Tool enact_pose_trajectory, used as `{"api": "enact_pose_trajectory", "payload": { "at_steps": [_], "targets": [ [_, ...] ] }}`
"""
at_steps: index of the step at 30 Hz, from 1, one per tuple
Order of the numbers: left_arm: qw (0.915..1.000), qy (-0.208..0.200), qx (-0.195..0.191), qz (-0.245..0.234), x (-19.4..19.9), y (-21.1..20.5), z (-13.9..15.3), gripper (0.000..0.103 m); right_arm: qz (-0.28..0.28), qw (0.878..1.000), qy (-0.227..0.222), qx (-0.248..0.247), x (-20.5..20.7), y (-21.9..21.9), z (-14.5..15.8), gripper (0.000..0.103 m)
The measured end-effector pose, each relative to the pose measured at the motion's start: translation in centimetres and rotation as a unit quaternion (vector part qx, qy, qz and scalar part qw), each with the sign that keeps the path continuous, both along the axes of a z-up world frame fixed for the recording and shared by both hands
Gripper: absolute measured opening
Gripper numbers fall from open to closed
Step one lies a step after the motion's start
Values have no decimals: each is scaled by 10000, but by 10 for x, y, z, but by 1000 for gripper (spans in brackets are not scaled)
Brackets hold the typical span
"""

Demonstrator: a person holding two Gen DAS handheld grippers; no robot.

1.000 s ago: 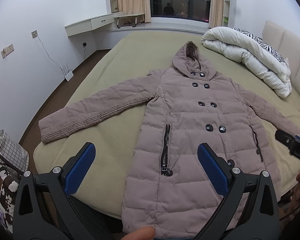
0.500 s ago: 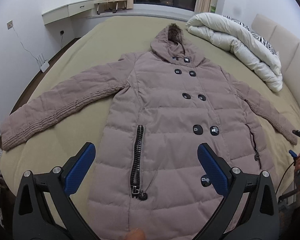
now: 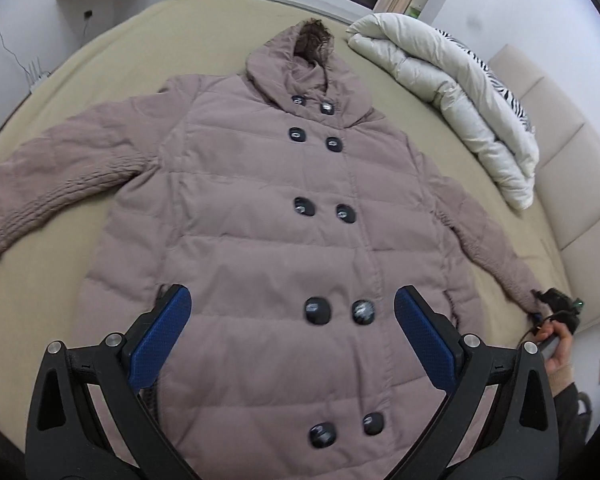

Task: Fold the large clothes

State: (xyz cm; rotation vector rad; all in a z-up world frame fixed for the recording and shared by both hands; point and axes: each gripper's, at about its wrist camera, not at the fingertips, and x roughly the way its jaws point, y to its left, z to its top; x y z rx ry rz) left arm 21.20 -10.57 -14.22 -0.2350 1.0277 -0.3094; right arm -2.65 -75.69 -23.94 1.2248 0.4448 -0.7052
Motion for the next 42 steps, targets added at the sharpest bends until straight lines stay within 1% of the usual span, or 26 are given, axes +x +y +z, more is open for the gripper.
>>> {"api": "enact_pose_trajectory", "payload": {
  "at_steps": [1, 2, 5, 6, 8, 9, 10, 12, 14, 16, 18, 19, 22, 25, 28, 31, 32, 33, 34, 35, 36, 37, 38, 39, 41, 42],
  "targets": [
    [9999, 10, -136, -30, 6, -3, -1, 103, 97, 9999, 34, -131, 8, 2, 7, 18],
    [9997, 18, -239, -33, 11, -5, -2, 102, 205, 9993, 76, -316, 22, 2, 18, 16],
    [9978, 52, -662, -35, 26, -7, -1, 102, 776, 9919, -5, -1004, 57, 27, 60, 14],
    [9968, 61, -796, -15, 32, -7, 0, 102, 1029, 9866, 4, -1268, 70, 40, 75, 13],
    [9944, 89, -1053, 22, 42, -6, 2, 102, 1782, 9621, 106, -2060, 106, 89, 110, 13],
    [9926, 117, -1211, 42, 47, -4, 3, 102, 2125, 9459, 172, -2445, 122, 114, 122, 13],
    [9898, 162, -1417, 49, 55, -3, 3, 102, 2595, 9195, 262, -2940, 142, 152, 136, 13],
    [9826, 258, -1837, 96, 67, 2, 2, 102, 3355, 8682, 434, -3630, 171, 222, 146, 12],
    [9732, 404, -2253, 209, 78, 8, -3, 102, 3954, 8166, 602, -4161, 193, 287, 141, 12],
    [9639, 562, -2583, 314, 89, 13, -11, 102, 4397, 7722, 795, -4517, 208, 340, 124, 12],
    [9596, 707, -2701, 340, 102, 14, -20, 102, 4713, 7377, 975, -4734, 212, 382, 102, 13],
    [9579, 775, -2747, 319, 108, 13, -25, 102, 4831, 7234, 1059, -4817, 212, 398, 90, 13],
    [9473, 1125, -2988, 241, 126, 5, -41, 102, 5019, 6962, 1245, -4979, 205, 428, 64, 13],
    [9397, 1374, -3131, -23, 139, -12, -55, 102, 5072, 6750, 1345, -5186, 205, 444, 57, 13],
    [9332, 1570, -3219, -298, 154, -32, -63, 103, 5133, 6577, 1374, -5340, 202, 460, 54, 13],
    [9327, 1691, -3166, -363, 166, -45, -72, 102, 5211, 6460, 1363, -5409, 198, 472, 51, 14],
    [9307, 1754, -3189, -371, 171, -49, -75, 97, 5241, 6423, 1357, -5426, 203, 473, 51, 14],
    [9292, 1805, -3201, -397, 174, -52, -78, 74, 5268, 6385, 1362, -5443, 210, 472, 51, 16],
    [9308, 1905, -3095, -401, 179, -55, -81, 62, 5310, 6346, 1369, -5447, 209, 474, 49, 19],
    [9315, 1970, -3033, -399, 183, -58, -84, 41, 5315, 6344, 1380, -5440, 209, 475, 48, 21],
    [9315, 2014, -2999, -428, 186, -61, -87, 28, 5327, 6383, 1358, -5388, 208, 473, 48, 33],
    [9322, 2048, -2954, -428, 189, -63, -89, 24, 5394, 6442, 1296, -5266, 208, 471, 49, 57],
    [9335, 2051, -2908, -440, 191, -65, -91, 19, 5472, 6507, 1207, -5124, 210, 467, 51, 68],
    [9356, 2022, -2860, -456, 195, -67, -91, 18, 5484, 6583, 1098, -5039, 205, 466, 55, 79],
    [9389, 1917, -2823, -452, 198, -63, -88, 18, 5432, 6725, 938, -4938, 195, 462, 61, 82],
    [9411, 1849, -2798, -427, 200, -60, -84, 17, 5438, 6887, 848, -4721, 191, 455, 66, 82]
  ]
}}
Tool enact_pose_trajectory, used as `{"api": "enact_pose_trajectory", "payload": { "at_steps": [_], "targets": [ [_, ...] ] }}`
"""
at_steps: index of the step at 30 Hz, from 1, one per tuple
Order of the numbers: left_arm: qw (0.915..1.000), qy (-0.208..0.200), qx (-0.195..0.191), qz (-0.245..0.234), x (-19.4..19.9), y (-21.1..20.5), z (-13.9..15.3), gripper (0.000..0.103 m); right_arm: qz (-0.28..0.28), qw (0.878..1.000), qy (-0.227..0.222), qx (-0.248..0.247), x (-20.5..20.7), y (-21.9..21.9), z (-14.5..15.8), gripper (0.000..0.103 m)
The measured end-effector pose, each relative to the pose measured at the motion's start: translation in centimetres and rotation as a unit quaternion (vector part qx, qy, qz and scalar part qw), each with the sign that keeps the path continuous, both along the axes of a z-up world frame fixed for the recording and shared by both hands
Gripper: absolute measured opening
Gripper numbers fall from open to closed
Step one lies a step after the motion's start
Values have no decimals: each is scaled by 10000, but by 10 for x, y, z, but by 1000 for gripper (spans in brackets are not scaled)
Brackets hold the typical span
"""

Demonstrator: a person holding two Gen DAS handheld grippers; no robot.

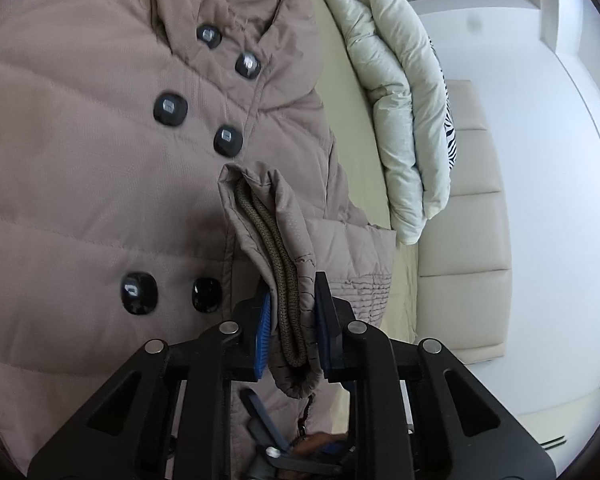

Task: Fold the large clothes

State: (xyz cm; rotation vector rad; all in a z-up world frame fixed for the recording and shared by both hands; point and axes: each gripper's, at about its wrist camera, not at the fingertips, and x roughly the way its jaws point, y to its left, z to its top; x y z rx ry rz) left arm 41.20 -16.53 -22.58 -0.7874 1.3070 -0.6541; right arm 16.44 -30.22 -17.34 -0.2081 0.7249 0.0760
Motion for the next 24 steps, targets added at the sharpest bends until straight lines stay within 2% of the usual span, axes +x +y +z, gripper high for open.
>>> {"api": "enact_pose_trajectory", "payload": {
  "at_steps": [2, 4, 5, 7, 10, 13, 16, 17, 19, 21, 23, 24],
  "targets": [
    [9998, -131, 52, 123, 3, 16, 9, 17, -241, 9966, 98, 778, -7, -23, 8, 82],
    [9990, -282, 151, 311, 10, 38, 19, 17, -675, 9798, 258, 1866, -14, -63, 13, 82],
    [9985, -333, 186, 389, 12, 49, 24, 17, -918, 9641, 312, 2473, -18, -88, 13, 82],
    [9970, -413, 264, 603, 18, 73, 31, 17, -1443, 9222, 389, 3567, -22, -134, 4, 82],
    [9942, -425, 353, 919, 24, 108, 31, 17, -1931, 8425, 449, 5008, -24, -184, -17, 83],
    [9899, -391, 484, 1272, 32, 135, 28, 17, -1924, 7717, 511, 6041, -11, -202, -35, 83],
    [9860, -361, 498, 1548, 38, 154, 23, 17, -1705, 7174, 693, 6719, 16, -197, -51, 83],
    [9852, -364, 483, 1604, 39, 160, 21, 17, -1646, 7086, 760, 6820, 26, -195, -53, 83],
    [9841, -362, 493, 1670, 40, 166, 18, 17, -1652, 7095, 846, 6798, 47, -184, -58, 83],
    [9835, -368, 611, 1660, 37, 165, 14, 17, -1730, 7042, 849, 6834, 68, -180, -65, 83],
    [9829, -365, 722, 1655, 36, 165, 10, 17, -1975, 6997, 625, 6838, 76, -192, -69, 81],
    [9821, -350, 755, 1691, 34, 166, 7, 17, -2160, 6932, 453, 6861, 77, -200, -71, 80]
  ]
}}
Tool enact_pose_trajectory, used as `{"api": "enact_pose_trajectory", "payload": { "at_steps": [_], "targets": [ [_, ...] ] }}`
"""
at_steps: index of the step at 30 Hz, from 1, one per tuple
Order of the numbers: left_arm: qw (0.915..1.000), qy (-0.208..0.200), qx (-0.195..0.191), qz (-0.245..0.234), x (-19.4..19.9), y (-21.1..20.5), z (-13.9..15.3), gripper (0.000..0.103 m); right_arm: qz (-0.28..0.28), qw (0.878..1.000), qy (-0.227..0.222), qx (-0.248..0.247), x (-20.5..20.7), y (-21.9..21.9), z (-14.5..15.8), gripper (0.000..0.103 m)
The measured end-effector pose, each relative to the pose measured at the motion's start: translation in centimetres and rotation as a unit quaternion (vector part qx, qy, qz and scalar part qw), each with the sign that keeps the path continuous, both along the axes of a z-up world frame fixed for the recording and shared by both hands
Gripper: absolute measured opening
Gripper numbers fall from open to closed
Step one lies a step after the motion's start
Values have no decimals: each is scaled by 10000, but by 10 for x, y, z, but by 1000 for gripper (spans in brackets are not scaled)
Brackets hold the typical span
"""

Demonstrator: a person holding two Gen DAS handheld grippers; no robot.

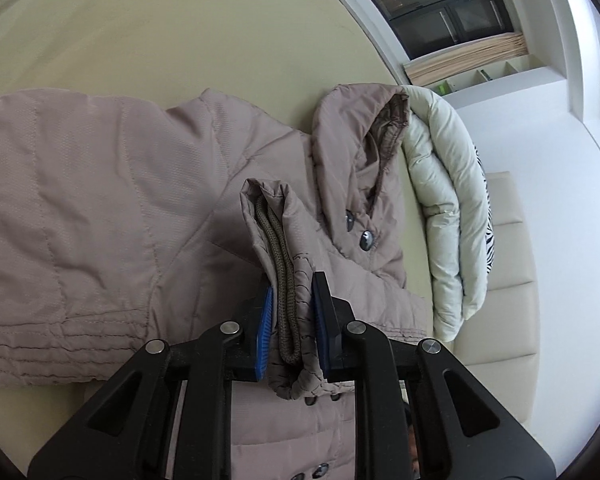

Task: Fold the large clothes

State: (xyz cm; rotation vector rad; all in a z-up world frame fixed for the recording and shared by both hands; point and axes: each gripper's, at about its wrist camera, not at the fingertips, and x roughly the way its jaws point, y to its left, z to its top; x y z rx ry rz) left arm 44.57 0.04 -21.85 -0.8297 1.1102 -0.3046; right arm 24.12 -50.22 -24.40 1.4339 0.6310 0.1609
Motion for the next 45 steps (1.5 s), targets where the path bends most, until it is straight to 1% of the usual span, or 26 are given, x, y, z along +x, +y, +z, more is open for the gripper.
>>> {"api": "enact_pose_trajectory", "payload": {
  "at_steps": [3, 5, 6, 10, 11, 13, 16, 18, 20, 21, 23, 25, 26, 27, 29, 30, 31, 32, 34, 35, 37, 39, 41, 42, 44, 45],
  "targets": [
    [9998, 17, 40, 202, 0, 12, -7, 17, -677, 9977, 29, 61, 7, -30, -2, 79],
    [9996, 53, 54, 268, 2, 17, -12, 17, -775, 9957, 6, 500, 10, -39, -11, 79],
    [9995, 71, 82, 281, 3, 17, -15, 17, -805, 9951, -23, 568, 10, -40, -12, 77],
    [9993, 106, 196, 294, 1, 16, -23, 17, -662, 9978, 23, 46, 7, -30, -9, 69],
    [9993, 113, 218, 272, 0, 17, -25, 17, -612, 9981, 65, 16, -7, -33, -11, 69],
    [9993, 107, 236, 260, -2, 18, -26, 17, -470, 9988, 88, -59, -22, -36, -3, 70],
    [9994, 105, 235, 226, 0, 21, -28, 17, -185, 9996, 73, -224, -42, -31, 20, 78],
    [9994, 80, 286, 194, 3, 20, -27, 17, -13, 9980, -50, -622, -51, -27, 45, 78],
    [9993, 72, 331, 162, 5, 18, -28, 17, 103, 9947, -155, -1011, -45, -21, 70, 79],
    [9993, 68, 345, 150, 5, 19, -29, 17, 150, 9931, -286, -1125, -36, -19, 81, 82],
    [9992, 107, 358, 143, 7, 18, -33, 17, 353, 9900, -479, -1279, -9, -12, 93, 84],
    [9990, 138, 401, 124, 7, 17, -36, 17, 488, 9895, -478, -1277, 15, -10, 86, 84],
    [9989, 152, 423, 113, 8, 17, -38, 17, 486, 9899, -328, -1293, 28, -10, 77, 84],
    [9988, 167, 445, 100, 9, 17, -41, 17, 454, 9895, -118, -1364, 35, -10, 69, 84],
    [9987, 182, 473, 81, 10, 15, -45, 18, 354, 9841, 553, -1652, 54, -18, 33, 80],
    [9987, 192, 472, 52, 11, 14, -48, 19, 339, 9841, 737, -1579, 58, -22, 16, 68],
    [9986, 191, 494, 20, 12, 11, -50, 19, 326, 9842, 803, -1546, 58, -27, 1, 58],
    [9984, 175, 538, 0, 12, 9, -51, 20, 302, 9839, 724, -1605, 57, -30, -2, 57],
    [9980, 146, 619, -26, 14, 6, -52, 20, 362, 9846, 592, -1605, 53, -33, 3, 58],
    [9980, 140, 616, -28, 15, 6, -52, 20, 387, 9844, 575, -1615, 52, -34, 7, 62],
    [9981, 117, 605, -21, 15, 5, -52, 20, 275, 9859, 364, -1610, 50, -36, 23, 80],
    [9980, 80, 623, -18, 15, 5, -52, 20, 93, 9860, 53, -1662, 52, -36, 42, 88],
    [9981, 34, 609, 0, 15, 5, -53, 21, 82, 9851, 13, -1715, 61, -33, 49, 88],
    [9983, 15, 575, 18, 15, 6, -53, 22, 96, 9833, 180, -1809, 67, -32, 45, 88],
    [9990, -6, 450, 33, 14, 9, -54, 24, 277, 9764, 627, -2049, 82, -29, 22, 86],
    [9992, 0, 397, 24, 14, 11, -54, 27, 405, 9724, 695, -2189, 87, -27, 10, 83]
  ]
}}
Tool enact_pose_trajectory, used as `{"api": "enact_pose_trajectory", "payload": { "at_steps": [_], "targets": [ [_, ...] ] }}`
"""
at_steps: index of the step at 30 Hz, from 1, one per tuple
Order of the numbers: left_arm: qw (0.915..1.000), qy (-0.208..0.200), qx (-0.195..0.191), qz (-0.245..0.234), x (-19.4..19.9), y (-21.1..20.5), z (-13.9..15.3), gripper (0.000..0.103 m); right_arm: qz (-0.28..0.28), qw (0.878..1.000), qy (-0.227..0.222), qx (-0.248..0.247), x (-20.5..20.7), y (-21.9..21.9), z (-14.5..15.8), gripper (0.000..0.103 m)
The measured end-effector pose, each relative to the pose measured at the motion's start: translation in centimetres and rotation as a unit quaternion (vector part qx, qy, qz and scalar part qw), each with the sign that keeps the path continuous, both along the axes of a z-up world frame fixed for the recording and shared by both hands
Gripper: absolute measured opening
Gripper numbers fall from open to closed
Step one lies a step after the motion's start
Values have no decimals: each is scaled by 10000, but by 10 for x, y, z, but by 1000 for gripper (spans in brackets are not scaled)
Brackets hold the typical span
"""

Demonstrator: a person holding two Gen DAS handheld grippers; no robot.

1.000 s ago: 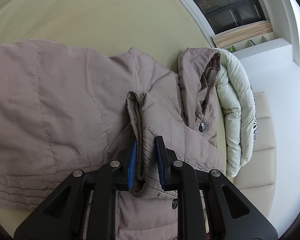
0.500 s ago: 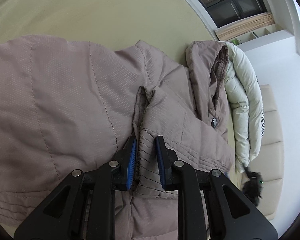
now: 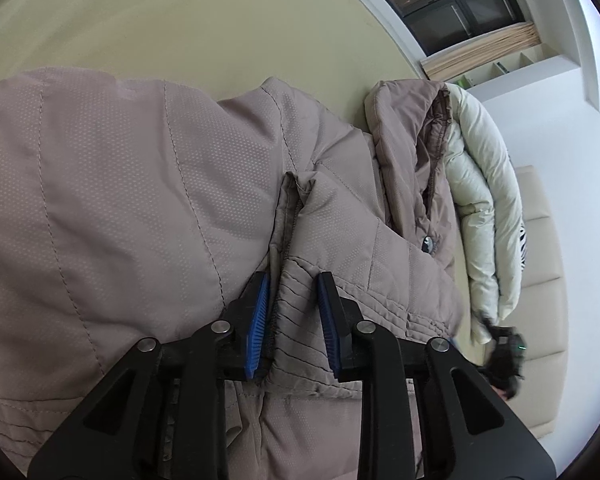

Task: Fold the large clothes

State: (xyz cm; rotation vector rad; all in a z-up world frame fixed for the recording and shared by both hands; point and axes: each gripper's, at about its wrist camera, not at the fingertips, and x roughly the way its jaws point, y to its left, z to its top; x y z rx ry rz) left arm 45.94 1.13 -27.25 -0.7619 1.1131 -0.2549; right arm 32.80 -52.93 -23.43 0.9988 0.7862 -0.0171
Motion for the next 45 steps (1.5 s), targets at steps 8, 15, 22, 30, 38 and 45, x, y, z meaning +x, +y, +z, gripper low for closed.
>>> {"api": "enact_pose_trajectory", "payload": {
  "at_steps": [8, 15, 22, 30, 38, 45],
  "targets": [
    [9969, -524, 418, 422, -60, 56, 51, 70, -80, 9990, -417, -98, -51, 12, 36, 85],
    [9835, -574, 597, 1608, -177, 161, 75, 70, 503, 9971, -566, -42, -119, 72, 51, 86],
    [9567, -317, -27, 2894, -275, 241, 54, 70, 934, 9940, -475, 307, -170, 128, 41, 86],
    [9054, -29, -641, 4196, -332, 277, 17, 70, 964, 9936, -308, 506, -190, 146, 33, 86],
    [8750, -82, -862, 4763, -332, 313, 4, 48, 921, 9941, -293, 498, -192, 142, 33, 86],
    [9034, -585, 407, 4228, -317, 291, 67, 14, 877, 9942, -242, 572, -196, 134, 26, 85]
  ]
}}
